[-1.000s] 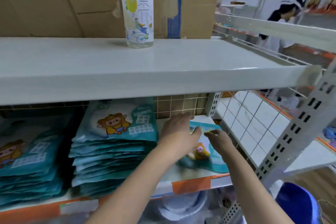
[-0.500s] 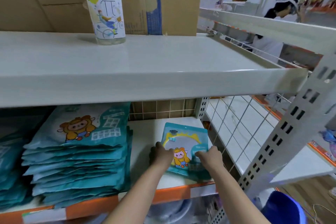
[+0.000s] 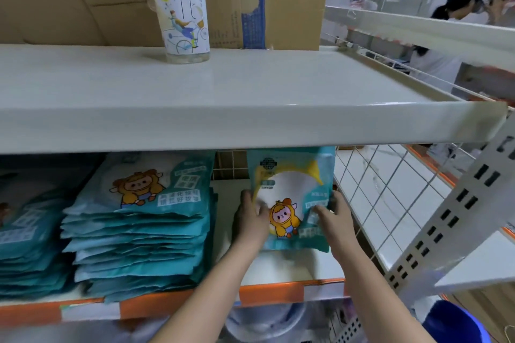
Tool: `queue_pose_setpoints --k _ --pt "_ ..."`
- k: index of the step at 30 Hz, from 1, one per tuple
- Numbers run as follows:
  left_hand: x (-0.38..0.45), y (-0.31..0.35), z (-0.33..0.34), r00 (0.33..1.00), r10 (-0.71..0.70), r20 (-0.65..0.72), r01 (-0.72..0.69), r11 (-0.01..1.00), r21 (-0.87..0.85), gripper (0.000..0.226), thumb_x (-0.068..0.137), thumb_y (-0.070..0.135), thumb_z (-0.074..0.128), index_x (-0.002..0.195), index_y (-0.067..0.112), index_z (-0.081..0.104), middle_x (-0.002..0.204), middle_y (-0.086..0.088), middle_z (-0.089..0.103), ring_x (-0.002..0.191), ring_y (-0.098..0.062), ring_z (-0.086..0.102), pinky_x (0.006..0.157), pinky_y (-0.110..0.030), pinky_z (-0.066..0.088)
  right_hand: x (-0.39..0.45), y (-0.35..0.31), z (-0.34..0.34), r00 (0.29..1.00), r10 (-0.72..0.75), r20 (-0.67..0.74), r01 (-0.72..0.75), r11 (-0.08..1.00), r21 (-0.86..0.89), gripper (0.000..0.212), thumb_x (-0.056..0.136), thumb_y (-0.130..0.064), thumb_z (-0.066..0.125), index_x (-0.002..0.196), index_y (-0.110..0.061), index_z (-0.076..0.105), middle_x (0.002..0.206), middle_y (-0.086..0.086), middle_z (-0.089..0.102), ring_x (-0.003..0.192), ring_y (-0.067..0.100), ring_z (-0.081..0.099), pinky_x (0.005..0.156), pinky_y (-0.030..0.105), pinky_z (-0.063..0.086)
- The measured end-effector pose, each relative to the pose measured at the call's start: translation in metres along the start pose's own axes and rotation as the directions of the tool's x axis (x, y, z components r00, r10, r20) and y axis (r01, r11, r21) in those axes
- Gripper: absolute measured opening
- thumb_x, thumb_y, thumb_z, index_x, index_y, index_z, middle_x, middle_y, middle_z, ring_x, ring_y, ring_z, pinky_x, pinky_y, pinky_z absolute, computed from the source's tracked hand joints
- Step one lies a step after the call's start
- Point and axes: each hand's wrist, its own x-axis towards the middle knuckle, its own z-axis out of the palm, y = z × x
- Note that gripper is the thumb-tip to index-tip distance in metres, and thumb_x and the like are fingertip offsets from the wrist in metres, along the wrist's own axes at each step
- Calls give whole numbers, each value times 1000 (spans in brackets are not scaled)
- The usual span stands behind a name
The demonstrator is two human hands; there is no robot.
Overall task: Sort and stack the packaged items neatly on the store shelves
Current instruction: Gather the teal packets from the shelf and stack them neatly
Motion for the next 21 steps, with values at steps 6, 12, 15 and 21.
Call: queue_pose_setpoints --k 6,12,15,21 --pt "-31 51 -42 991 117 69 -121 990 70 44 94 19 48 136 16 37 115 -9 62 96 -26 62 81 -37 54 -12 -55 6 995 -79 -61 74 994 -81 38 89 -4 53 124 -18 54 109 2 59 96 20 56 75 34 45" --pt "-64 84 -125 976 179 122 -163 978 -130 29 95 17 48 124 21 47 110 -5 62 87 -13 62 60 -16 47 -51 -101 37 990 77 115 -74 997 -26 31 89 -18 59 119 -25 58 103 11 69 84 33 70 73 42 58" --pt "-75 90 -179 983 161 83 -150 980 -131 13 92 18 53 102 10 55 94 -10 65 80 -21 64 63 -27 50 -76 -118 65 981 62 186 -53 997 -56 30 88 -23 63 117 -26 61 98 9 73 78 30 73 72 41 59" --pt "-57 61 -277 994 93 -54 -99 988 -117 14 85 17 63 97 10 65 100 -16 68 92 -29 64 76 -32 48 -121 -149 137 987 -92 129 115 976 -183 20 87 -25 62 104 -31 69 98 -4 71 87 18 68 84 33 54"
